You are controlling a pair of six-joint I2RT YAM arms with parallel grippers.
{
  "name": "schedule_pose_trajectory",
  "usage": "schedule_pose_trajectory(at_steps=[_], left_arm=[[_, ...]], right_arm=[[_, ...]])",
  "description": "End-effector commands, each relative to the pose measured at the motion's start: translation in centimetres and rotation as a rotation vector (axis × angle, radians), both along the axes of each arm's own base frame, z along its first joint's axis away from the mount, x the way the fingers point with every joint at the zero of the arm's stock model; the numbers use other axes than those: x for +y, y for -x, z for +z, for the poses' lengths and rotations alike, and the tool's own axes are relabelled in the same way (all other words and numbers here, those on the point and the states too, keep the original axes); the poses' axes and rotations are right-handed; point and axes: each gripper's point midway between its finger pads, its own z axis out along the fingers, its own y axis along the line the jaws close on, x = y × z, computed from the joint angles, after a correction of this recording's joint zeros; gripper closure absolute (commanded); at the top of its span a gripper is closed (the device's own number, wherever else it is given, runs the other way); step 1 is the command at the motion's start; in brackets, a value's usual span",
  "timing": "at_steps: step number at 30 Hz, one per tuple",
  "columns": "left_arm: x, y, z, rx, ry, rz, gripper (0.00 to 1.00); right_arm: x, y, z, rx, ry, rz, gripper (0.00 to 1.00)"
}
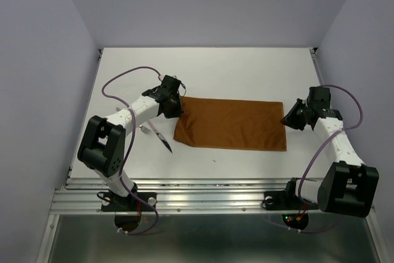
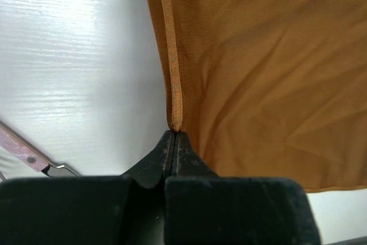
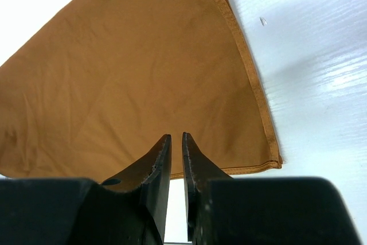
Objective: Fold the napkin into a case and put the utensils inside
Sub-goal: Pick up the rectangle-folded napkin at the center of the board.
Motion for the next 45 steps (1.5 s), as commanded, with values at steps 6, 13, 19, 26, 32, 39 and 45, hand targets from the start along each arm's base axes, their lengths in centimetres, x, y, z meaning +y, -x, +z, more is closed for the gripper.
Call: schedule_pose_trajectory(at_steps=[6,13,19,26,32,39,45], left_arm=[[-0.9,0.5,1.0,-0.001,0.038,-0.040,1.00],[0.3,0.1,1.3,-0.011,-0.031,-0.017,1.00],[0.6,-0.6,2.3,-0.040,-0.047,-0.037,1.00],[0.8,-1.2,3.2,-0.063,-0.061,-0.066,1.00],[1.1,-1.9,3.8,-0.078,-0.067,-0.088,1.00],[1.4,-2.6,4.9,-0.099,-0.064,-0.100,1.00],[1.2,-2.9,5.9,-0.111,-0.067,-0.116,1.00]], right_arm=[[-0.7,0.0,-0.6,0.003,0.028,-0.017,0.81],[-2.3,-0.3,-1.9,0.046,0.091,-0.087,0.81],[-3.4,-0.8,-3.9,0.104,0.131,-0.112,0.74],[-3.9,-1.4,-5.6,0.149,0.154,-0.098,0.61],[-2.6,-2.1,-7.0,0.177,0.134,-0.039,0.60],[-2.1,-2.1,-8.4,0.209,0.134,-0.012,0.61],[0.9,-2.0,-8.9,0.206,0.114,0.079,0.64]])
